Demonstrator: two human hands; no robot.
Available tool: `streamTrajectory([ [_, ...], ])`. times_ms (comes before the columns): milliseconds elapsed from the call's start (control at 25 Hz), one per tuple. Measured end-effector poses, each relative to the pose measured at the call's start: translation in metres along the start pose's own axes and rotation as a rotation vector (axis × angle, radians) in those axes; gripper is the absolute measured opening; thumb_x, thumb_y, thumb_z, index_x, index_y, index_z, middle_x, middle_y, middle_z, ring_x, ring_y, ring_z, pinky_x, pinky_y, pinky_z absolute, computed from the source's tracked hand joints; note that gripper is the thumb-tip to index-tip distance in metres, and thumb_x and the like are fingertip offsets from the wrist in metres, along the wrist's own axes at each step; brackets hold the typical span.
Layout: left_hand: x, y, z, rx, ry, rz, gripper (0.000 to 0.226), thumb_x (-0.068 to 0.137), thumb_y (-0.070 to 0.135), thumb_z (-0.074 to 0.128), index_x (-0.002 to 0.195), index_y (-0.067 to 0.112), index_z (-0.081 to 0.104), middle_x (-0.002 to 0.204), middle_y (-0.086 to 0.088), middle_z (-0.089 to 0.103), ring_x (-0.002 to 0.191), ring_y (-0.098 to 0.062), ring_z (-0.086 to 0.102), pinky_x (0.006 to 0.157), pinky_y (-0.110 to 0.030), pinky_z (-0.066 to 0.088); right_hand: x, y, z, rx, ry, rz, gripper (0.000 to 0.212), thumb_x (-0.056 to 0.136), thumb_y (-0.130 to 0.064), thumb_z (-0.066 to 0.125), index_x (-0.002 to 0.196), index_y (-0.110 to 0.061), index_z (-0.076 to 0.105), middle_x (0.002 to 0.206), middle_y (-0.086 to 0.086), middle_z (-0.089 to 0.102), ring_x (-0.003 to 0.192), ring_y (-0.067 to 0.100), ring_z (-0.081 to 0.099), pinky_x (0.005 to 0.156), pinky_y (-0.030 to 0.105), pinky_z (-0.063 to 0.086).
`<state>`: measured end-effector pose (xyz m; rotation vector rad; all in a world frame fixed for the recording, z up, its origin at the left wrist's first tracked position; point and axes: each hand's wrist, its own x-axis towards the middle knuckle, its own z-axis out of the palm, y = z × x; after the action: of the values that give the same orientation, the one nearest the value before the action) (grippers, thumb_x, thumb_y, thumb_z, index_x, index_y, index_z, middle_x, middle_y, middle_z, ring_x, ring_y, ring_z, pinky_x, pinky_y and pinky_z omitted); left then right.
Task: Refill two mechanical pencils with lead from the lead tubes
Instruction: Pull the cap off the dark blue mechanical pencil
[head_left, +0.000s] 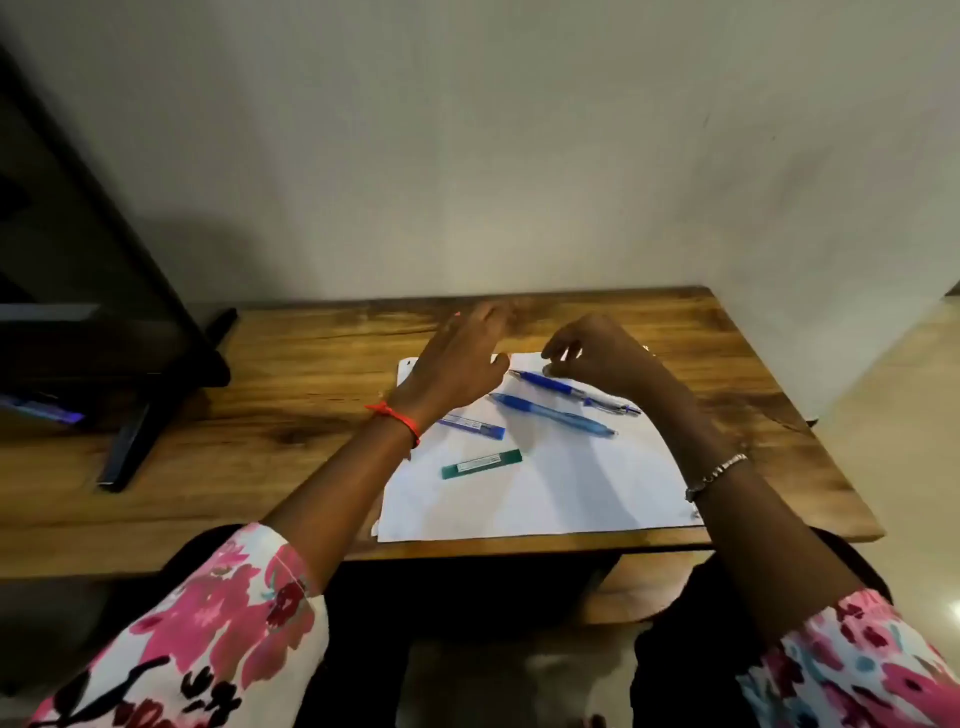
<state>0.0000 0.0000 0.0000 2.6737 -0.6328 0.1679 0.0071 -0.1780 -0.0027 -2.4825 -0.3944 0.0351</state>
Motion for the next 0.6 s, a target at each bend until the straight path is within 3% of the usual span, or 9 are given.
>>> streamTrajectory([
  [120, 0.014, -0.018, 0.013, -0.049, -0.113, -0.062, 0.037, 0.088, 0.017, 0.055, 0.125, 0.013, 0.05, 0.138, -0.008, 0.046, 0.125, -0.025, 0.045, 0.097, -0.032, 0.039, 0.014, 0.013, 0.004, -0.127, -0.171, 0.054, 0.022, 0.075, -0.011, 0.074, 0.094, -0.002, 0.072, 0.083, 0.005, 0.062, 0.068, 0.012, 0.052, 0.054, 0.013, 0.037],
  [280, 0.021, -0.027, 0.01, -0.18, -0.077, -0.123, 0.034, 0.082, 0.01, 0.062, 0.116, 0.009, 0.059, 0.126, -0.007, 0.058, 0.116, -0.021, 0.054, 0.089, -0.024, 0.04, 0.021, 0.015, 0.006, -0.226, -0.193, 0.076, 0.018, 0.07, -0.012, 0.077, 0.085, -0.003, 0.073, 0.076, 0.001, 0.054, 0.075, 0.02, 0.055, 0.061, 0.024, 0.042],
  [400, 0.02, -0.026, 0.007, -0.166, -0.099, -0.101, 0.037, 0.079, 0.011, 0.067, 0.115, 0.008, 0.06, 0.125, -0.009, 0.06, 0.112, -0.021, 0.056, 0.089, -0.025, 0.042, 0.019, 0.01, 0.004, -0.242, -0.167, 0.036, 0.016, 0.073, -0.011, 0.074, 0.087, -0.003, 0.074, 0.082, 0.008, 0.064, 0.075, 0.02, 0.058, 0.067, 0.032, 0.049],
  [600, 0.016, -0.014, 0.007, -0.18, -0.159, -0.052, 0.044, 0.072, 0.025, 0.075, 0.113, 0.013, 0.063, 0.117, -0.006, 0.065, 0.105, -0.019, 0.059, 0.088, -0.031, 0.048, 0.016, -0.011, -0.002, -0.112, -0.138, -0.023, 0.02, 0.076, -0.012, 0.071, 0.095, -0.005, 0.073, 0.083, 0.006, 0.069, 0.063, 0.01, 0.054, 0.057, 0.017, 0.042],
])
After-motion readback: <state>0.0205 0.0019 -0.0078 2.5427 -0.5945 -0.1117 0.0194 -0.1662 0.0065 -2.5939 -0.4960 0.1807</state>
